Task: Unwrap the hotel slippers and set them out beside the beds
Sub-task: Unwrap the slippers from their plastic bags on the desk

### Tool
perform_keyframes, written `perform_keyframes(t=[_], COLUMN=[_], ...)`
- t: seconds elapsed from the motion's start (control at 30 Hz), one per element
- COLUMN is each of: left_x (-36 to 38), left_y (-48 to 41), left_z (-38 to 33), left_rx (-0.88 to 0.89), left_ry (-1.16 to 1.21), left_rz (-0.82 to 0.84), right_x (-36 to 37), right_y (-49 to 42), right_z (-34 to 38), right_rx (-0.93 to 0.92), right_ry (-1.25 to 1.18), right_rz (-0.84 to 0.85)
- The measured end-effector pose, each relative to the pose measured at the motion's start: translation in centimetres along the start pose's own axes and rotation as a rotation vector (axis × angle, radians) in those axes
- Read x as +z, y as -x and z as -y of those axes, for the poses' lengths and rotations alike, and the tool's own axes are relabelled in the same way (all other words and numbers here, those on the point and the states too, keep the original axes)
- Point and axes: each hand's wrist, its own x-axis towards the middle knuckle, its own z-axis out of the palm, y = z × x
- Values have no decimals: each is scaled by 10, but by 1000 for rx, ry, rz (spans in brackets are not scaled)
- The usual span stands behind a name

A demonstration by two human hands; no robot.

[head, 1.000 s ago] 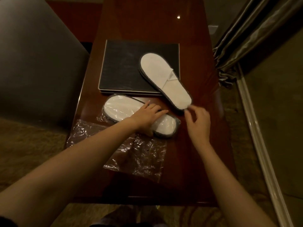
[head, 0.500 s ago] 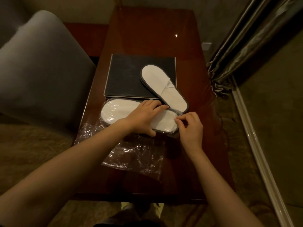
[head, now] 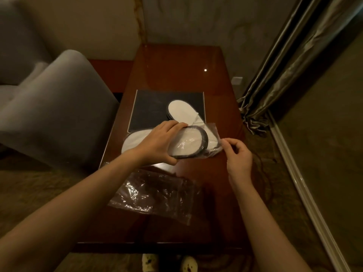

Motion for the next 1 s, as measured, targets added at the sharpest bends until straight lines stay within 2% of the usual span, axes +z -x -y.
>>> perform_keyframes(t=[0.1,0.23,0.33,0.43,0.47,0.53,0.57,0.63,0.7,0.77,0.9,1.0], left_x=[-4,-11,-16,-16,-16,-15,-14,-14,-15,-15,-14,-15], left_y=[3,6,8,11,13,17,18,19,19,18,19,24], left_z=[-2,-4,-3,-2,-2,-3,-4,-7,-12,-17,-18,-6], left_rx=[5,-8,-42,-36,-33,-24,-12,17,34,58,91,19], left_ry=[2,40,123,55,24,-16,-34,-60,-69,-94,-138,-120], left_rz=[-21,-52,-60,-30,-19,-8,-5,-7,-16,-20,-3,76], right_x=[0,-2,-5,-2,-1,1,2,7,13,19,24,16], right_y=[2,3,12,21,23,25,25,22,17,13,10,7], right_z=[8,16,10,6,6,14,20,32,39,42,48,55], right_rx=[7,55,64,157,104,-157,-291,-363,-259,-180,-59,22], right_ry=[-34,95,15,31,152,396,444,452,454,428,225,95], right_rz=[61,138,108,102,76,-7,-8,130,282,353,372,379])
